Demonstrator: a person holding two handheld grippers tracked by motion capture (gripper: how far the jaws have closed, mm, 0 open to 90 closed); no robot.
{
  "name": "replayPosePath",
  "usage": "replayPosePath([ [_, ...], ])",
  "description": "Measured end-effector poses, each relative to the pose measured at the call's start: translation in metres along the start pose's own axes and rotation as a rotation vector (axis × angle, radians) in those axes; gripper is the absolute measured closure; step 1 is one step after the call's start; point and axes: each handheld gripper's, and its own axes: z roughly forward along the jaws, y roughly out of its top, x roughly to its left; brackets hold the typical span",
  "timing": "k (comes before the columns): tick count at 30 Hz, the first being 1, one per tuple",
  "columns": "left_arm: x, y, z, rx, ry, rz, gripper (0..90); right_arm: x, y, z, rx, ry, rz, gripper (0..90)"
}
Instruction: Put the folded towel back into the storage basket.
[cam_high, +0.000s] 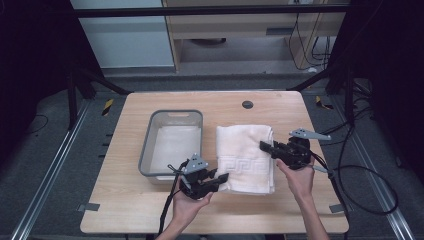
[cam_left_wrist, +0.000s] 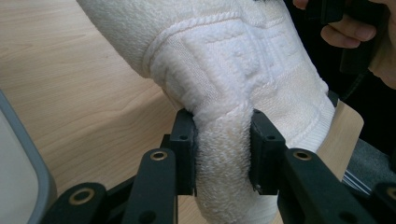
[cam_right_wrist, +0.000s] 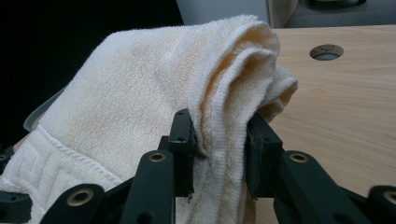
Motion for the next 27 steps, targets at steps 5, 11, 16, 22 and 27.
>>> replayPosePath([
  [5, 0.002, 0.005, -0.007, -0.006, 0.010, 0.005, 66.6, 0.004, 0.005, 0.002, -0.013, 0.004, -0.007, 68.1],
  [11, 0.007, 0.007, -0.016, -0.016, 0.022, 0.011, 66.6, 0.013, 0.011, 0.007, -0.020, 0.012, -0.014, 68.1],
  [16, 0.013, 0.008, -0.025, -0.028, 0.032, 0.013, 66.6, 0.021, 0.016, 0.013, -0.028, 0.019, -0.023, 68.0],
  [22, 0.018, 0.011, -0.035, -0.046, 0.037, 0.012, 66.6, 0.030, 0.025, 0.018, -0.041, 0.024, -0.036, 67.8],
  [27, 0.023, 0.012, -0.042, -0.055, 0.039, 0.007, 66.5, 0.038, 0.031, 0.022, -0.038, 0.025, -0.047, 67.7],
])
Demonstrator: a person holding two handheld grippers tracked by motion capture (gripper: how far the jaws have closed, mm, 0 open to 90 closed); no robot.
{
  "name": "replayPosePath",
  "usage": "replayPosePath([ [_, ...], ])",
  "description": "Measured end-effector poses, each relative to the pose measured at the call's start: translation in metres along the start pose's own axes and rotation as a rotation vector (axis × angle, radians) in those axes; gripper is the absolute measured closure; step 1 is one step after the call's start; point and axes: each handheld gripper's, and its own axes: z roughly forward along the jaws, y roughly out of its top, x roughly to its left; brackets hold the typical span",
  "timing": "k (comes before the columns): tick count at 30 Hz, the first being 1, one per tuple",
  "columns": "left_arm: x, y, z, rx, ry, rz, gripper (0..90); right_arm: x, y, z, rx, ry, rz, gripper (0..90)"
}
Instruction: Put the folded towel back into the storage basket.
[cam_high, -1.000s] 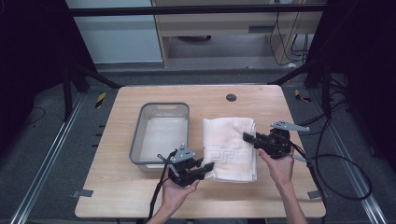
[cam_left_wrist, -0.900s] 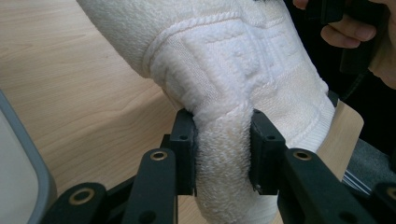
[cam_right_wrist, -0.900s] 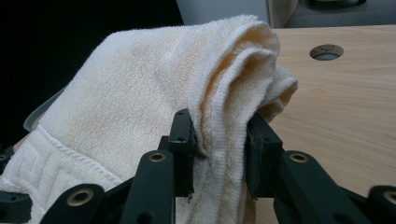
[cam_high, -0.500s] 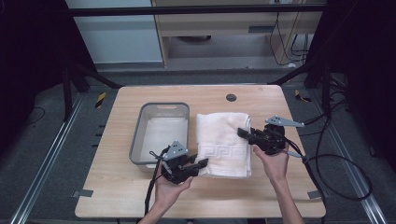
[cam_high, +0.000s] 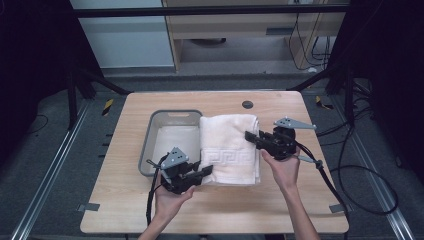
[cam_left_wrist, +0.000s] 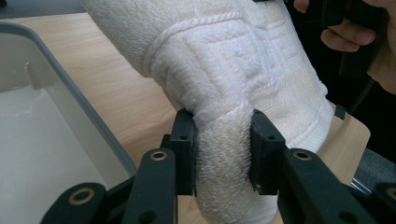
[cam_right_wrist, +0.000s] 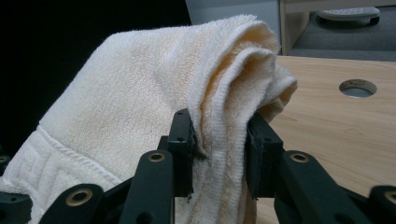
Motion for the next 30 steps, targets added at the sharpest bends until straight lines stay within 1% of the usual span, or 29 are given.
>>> replayPosePath([
  [8, 0.009, 0.003, -0.009, -0.016, 0.006, -0.012, 66.5, 0.008, 0.008, 0.008, -0.001, 0.008, -0.009, 67.7],
  [10, 0.011, 0.005, -0.012, -0.021, 0.004, -0.017, 66.5, 0.009, 0.010, 0.010, -0.004, 0.017, 0.002, 67.7],
  [17, 0.017, 0.007, -0.018, -0.029, 0.015, -0.020, 66.6, 0.015, 0.015, 0.015, -0.010, 0.018, -0.010, 67.8],
  [19, 0.019, 0.009, -0.021, -0.032, 0.016, -0.020, 66.5, 0.016, 0.017, 0.017, -0.013, 0.026, -0.002, 67.7],
  [30, 0.028, 0.014, -0.034, -0.046, 0.027, -0.030, 66.6, 0.028, 0.029, 0.026, -0.021, 0.034, -0.018, 67.7],
])
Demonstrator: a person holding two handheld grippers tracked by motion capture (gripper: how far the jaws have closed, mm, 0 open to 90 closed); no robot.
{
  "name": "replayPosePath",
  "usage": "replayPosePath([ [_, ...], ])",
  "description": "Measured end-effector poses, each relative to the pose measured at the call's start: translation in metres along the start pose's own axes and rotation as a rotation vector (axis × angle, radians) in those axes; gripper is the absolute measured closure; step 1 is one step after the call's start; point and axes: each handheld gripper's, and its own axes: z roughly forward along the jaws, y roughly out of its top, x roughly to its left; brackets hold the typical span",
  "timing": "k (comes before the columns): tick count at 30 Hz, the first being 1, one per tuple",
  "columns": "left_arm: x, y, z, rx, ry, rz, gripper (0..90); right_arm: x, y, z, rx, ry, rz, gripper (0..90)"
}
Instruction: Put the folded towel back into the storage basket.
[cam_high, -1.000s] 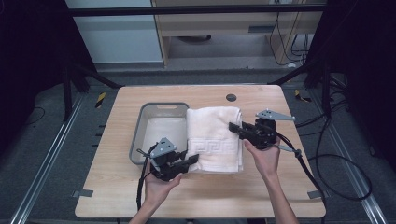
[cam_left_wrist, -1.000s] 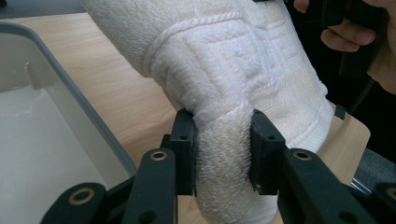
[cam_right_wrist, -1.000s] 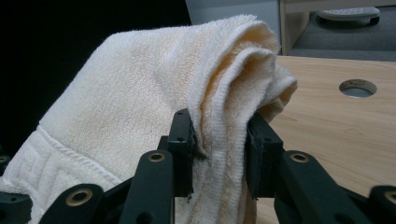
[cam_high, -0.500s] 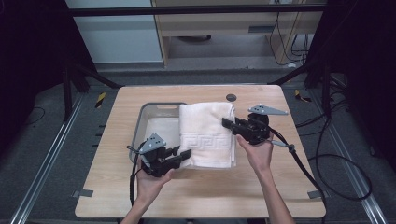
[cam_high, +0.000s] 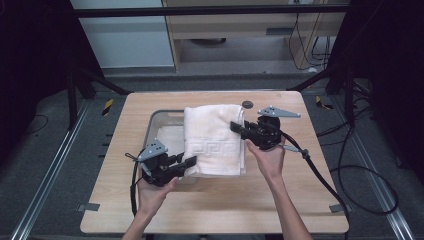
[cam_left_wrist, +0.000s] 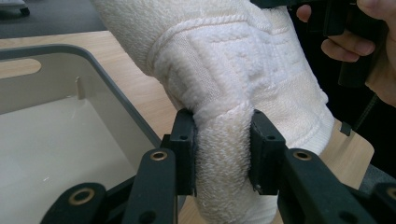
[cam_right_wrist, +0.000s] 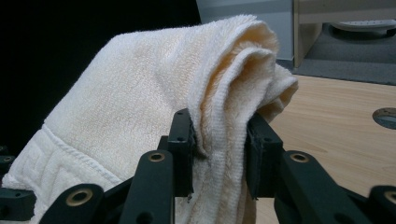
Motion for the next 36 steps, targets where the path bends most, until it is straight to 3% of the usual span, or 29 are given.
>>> replayPosePath([
  [13, 0.015, 0.003, -0.010, -0.002, 0.008, -0.023, 66.6, 0.010, 0.008, 0.015, 0.004, 0.013, 0.004, 67.7],
  [36, 0.039, 0.005, -0.027, -0.033, 0.066, -0.065, 66.7, 0.028, 0.017, 0.042, -0.006, 0.014, -0.015, 67.7],
])
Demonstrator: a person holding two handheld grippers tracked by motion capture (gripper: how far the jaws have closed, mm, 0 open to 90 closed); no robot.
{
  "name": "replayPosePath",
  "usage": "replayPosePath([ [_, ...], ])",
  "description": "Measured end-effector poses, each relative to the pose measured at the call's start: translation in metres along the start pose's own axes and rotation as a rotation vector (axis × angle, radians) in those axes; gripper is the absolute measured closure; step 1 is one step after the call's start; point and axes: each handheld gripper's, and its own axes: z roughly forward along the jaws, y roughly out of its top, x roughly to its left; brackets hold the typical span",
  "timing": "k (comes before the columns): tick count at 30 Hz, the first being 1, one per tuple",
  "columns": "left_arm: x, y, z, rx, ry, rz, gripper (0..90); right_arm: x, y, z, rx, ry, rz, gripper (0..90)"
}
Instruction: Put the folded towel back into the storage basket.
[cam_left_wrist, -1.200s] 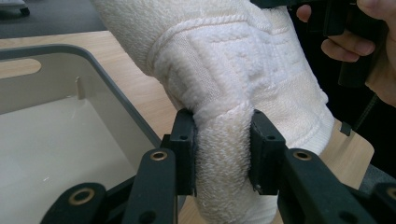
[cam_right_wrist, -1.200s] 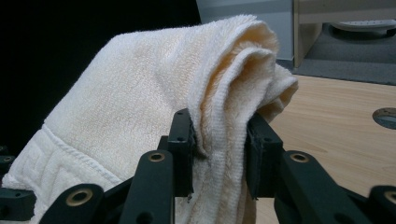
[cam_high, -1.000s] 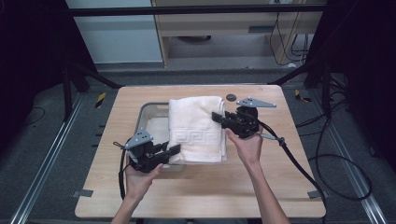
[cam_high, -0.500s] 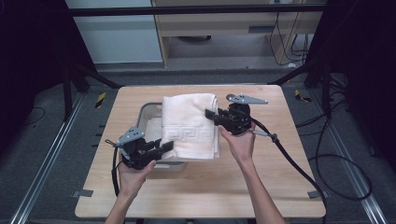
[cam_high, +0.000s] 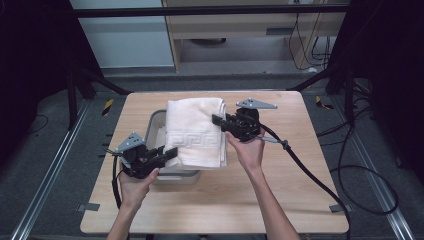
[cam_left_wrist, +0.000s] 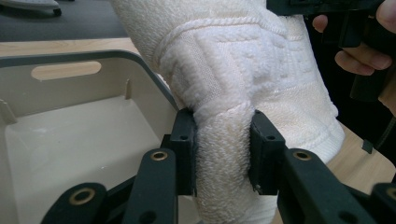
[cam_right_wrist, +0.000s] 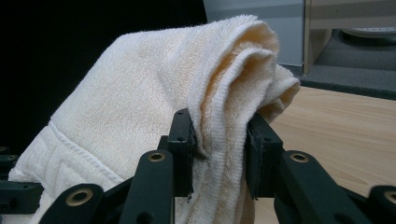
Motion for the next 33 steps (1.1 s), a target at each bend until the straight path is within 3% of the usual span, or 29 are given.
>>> replayPosePath([
  [33, 0.040, 0.001, -0.022, -0.008, 0.068, -0.063, 66.8, 0.026, 0.009, 0.049, 0.020, 0.011, -0.004, 67.7],
])
